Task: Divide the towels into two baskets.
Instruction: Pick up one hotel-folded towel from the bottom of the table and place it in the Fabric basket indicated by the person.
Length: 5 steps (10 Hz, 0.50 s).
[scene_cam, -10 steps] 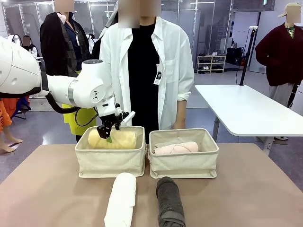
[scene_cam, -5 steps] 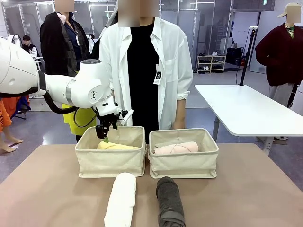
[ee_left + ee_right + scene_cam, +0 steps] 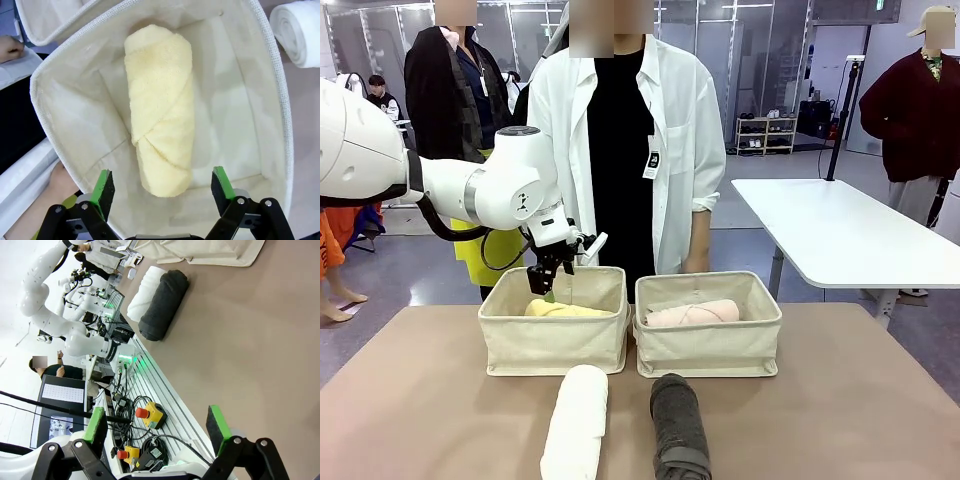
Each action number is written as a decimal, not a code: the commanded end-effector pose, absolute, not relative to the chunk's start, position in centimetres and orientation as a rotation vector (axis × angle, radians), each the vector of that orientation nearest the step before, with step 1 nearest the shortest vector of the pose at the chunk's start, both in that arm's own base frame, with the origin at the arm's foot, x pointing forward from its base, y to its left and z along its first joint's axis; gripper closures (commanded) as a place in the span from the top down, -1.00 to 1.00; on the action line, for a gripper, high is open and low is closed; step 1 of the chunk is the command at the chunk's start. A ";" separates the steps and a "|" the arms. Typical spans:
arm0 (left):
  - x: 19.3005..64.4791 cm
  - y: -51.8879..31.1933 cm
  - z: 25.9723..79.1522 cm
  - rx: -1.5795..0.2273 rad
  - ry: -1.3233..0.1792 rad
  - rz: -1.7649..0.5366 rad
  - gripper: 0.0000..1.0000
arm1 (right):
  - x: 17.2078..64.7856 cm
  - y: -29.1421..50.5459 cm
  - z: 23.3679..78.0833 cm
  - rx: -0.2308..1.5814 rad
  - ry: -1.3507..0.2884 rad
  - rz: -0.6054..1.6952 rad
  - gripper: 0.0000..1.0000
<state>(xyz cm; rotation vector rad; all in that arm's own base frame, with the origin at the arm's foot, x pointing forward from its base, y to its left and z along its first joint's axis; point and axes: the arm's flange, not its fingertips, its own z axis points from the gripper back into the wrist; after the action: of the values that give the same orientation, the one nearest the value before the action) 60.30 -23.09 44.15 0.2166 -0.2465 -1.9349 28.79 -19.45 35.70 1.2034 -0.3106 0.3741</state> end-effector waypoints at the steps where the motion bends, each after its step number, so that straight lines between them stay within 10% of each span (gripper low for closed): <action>1: 60.6 -22.5 44.2 0.229 -0.240 -1.957 0.95 | 28.5 -19.3 35.7 1.205 -0.332 0.370 1.00; 4: 60.3 -23.0 44.2 0.217 -0.246 -1.934 0.95 | 28.5 -19.3 35.7 1.205 -0.332 0.370 1.00; 5: 59.5 -21.2 46.6 -0.032 -0.370 -1.812 0.96 | 28.5 -19.3 35.7 1.205 -0.332 0.370 1.00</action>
<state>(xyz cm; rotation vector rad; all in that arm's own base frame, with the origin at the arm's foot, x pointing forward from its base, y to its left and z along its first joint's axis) 60.13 -22.99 44.64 0.1394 -0.2891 -1.8921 28.79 -19.45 35.70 1.2034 -0.3108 0.3741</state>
